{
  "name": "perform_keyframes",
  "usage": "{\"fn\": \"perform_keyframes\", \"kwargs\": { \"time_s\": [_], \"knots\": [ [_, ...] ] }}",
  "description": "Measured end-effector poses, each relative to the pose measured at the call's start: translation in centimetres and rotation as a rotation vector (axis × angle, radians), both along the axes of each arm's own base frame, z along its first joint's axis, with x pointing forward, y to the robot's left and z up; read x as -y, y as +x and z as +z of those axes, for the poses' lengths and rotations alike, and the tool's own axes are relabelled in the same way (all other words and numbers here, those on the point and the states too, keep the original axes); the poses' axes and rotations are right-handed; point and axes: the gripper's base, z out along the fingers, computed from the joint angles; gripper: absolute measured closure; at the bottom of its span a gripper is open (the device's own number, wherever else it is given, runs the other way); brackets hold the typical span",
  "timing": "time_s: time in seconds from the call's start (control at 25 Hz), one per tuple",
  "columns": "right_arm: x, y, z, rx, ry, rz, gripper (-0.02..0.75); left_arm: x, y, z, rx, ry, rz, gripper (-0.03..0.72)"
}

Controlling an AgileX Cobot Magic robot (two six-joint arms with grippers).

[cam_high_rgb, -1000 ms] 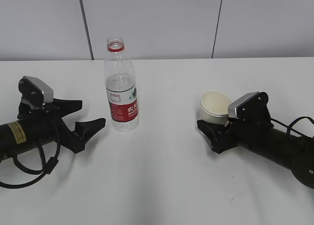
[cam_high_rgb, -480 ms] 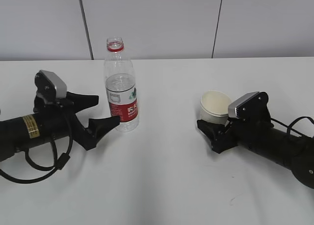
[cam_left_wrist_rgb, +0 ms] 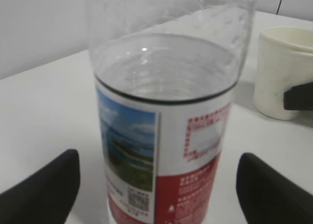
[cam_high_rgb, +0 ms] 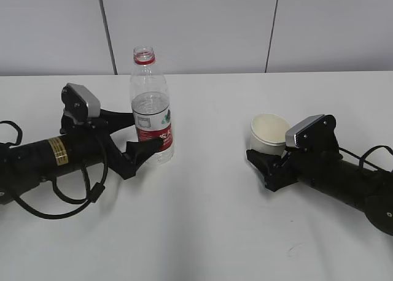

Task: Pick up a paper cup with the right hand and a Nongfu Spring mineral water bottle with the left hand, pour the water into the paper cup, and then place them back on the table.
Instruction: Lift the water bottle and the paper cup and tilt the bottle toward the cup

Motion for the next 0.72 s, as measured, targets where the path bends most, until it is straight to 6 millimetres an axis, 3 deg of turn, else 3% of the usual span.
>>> {"fn": "perform_keyframes", "kwargs": {
  "time_s": [0.28, 0.72],
  "knots": [
    [-0.1, 0.0, 0.0, 0.002, -0.001, 0.008, 0.182, 0.9, 0.7, -1.2, -0.010, 0.002, -0.021, 0.094],
    [-0.2, -0.1, 0.0, 0.002, -0.006, 0.035, 0.182, 1.0, 1.6, -0.9, 0.002, -0.022, 0.035, 0.097]
  ]
}}
